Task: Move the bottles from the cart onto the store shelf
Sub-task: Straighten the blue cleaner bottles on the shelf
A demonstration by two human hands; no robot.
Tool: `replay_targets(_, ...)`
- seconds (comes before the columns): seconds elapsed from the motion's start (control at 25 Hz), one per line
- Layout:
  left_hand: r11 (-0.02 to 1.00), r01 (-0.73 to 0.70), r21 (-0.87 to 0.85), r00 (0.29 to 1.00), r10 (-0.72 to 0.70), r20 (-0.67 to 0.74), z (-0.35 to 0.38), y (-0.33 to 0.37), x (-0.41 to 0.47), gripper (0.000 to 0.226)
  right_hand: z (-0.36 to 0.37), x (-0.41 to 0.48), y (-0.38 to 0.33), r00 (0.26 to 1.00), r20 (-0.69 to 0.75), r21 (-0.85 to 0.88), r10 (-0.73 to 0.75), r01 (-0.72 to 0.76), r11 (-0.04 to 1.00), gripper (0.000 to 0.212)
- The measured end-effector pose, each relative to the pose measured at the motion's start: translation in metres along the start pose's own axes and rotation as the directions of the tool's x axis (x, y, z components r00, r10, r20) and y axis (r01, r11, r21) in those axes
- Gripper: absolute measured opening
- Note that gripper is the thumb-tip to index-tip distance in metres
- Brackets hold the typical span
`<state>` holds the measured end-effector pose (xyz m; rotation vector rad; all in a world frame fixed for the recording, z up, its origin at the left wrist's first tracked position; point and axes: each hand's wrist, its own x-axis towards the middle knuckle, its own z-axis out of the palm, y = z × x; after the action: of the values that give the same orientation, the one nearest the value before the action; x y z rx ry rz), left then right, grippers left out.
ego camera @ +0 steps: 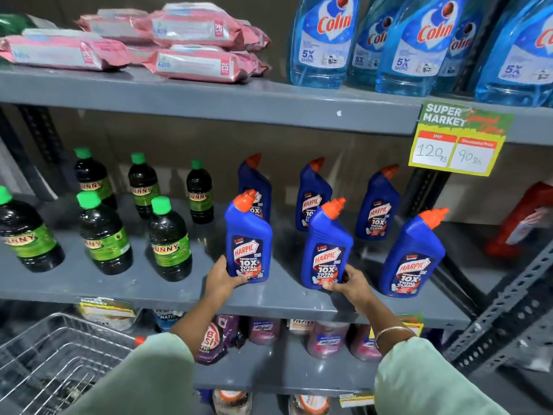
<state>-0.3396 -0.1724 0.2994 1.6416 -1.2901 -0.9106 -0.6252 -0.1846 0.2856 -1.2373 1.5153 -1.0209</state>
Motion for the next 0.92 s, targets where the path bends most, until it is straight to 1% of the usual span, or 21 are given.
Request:
replay_targets(0.16,1.0,-0.011,-0.002,0.997,0.011,0.071,-0.007,0.003,0.006,0.055,0.0,0.003,0.002,1.0,0.001,-0.025,0.014,-0.014,1.0,0.054)
replay_targets(0.36,0.999,-0.04,0.013,0.998,0.039,0.058,-0.006,0.004,0.002,0.054,0.001,0.002,0.003,1.0,-0.015,-0.047,0.014,-0.014,0.999,0.054)
replay_targets(0.48,0.999,-0.026,0.021,0.998,0.025,0.049,-0.005,0.005,0.001,0.055,0.003,0.001,0.002,0.999,-0.053,-0.079,0.008,-0.012,0.997,0.049)
replay_targets(0.64,0.999,-0.01,0.037,0.997,0.007,0.073,-0.009,0.003,0.004,0.054,0.002,0.005,0.002,0.998,-0.044,-0.083,0.044,-0.048,0.995,0.041)
replay_targets(0.8,0.999,0.007,0.042,0.997,-0.01,0.082,-0.009,0.001,0.007,0.054,-0.001,0.016,0.014,0.999,-0.016,-0.085,0.038,-0.039,0.996,0.039)
replay_targets(0.92,0.999,0.017,0.051,0.994,-0.023,0.111,-0.012,0.001,0.007,0.054,0.0,-0.001,-0.006,0.998,-0.006,-0.085,0.055,-0.056,0.995,0.037)
